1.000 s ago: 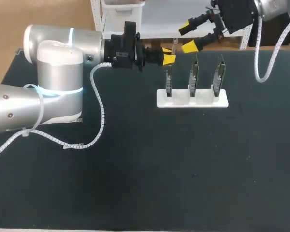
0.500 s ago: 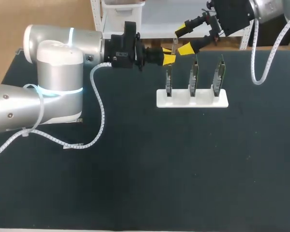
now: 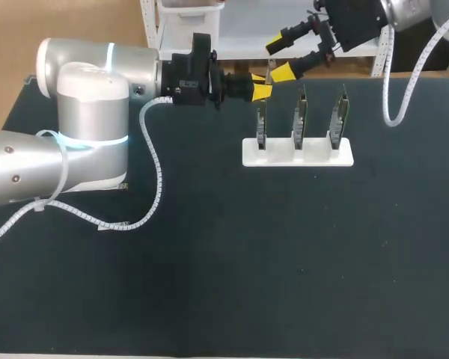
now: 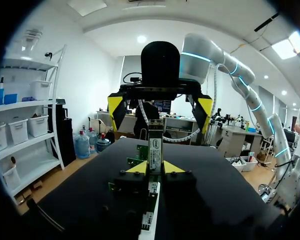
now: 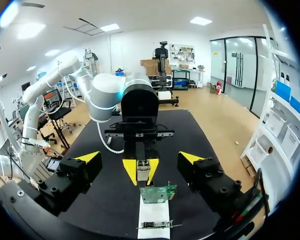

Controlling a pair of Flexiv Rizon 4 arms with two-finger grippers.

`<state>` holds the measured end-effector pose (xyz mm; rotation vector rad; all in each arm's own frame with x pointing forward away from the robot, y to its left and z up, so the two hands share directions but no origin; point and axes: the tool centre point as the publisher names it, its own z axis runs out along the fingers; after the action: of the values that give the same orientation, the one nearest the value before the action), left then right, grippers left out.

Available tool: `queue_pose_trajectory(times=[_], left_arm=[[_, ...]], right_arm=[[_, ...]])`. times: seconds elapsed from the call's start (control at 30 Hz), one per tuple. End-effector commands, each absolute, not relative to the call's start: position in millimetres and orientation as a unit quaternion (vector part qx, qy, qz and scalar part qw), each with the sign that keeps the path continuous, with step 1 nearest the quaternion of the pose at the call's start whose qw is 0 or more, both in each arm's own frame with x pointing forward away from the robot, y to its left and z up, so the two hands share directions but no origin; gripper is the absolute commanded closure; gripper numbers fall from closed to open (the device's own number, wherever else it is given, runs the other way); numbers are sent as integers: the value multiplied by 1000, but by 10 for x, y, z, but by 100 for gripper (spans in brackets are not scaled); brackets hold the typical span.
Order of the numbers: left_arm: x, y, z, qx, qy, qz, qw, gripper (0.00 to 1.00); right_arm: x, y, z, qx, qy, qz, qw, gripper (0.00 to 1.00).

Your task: Pick up the optical module with the left hand, and insert it into the network port with the right hand.

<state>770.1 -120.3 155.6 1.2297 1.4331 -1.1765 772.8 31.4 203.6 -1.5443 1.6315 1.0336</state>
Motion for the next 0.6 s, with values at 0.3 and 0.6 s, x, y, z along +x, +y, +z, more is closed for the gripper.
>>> queue_pose_trajectory(times=[0.3, 0.6], left_arm=[[7712, -1209, 1550, 496, 577, -474, 443, 100], [7712, -1209, 1550, 496, 577, -474, 443, 100]], right_arm=[[7658, 342, 2003, -587, 626, 394, 328, 0], [7657, 343, 1996, -588, 626, 395, 327, 34]])
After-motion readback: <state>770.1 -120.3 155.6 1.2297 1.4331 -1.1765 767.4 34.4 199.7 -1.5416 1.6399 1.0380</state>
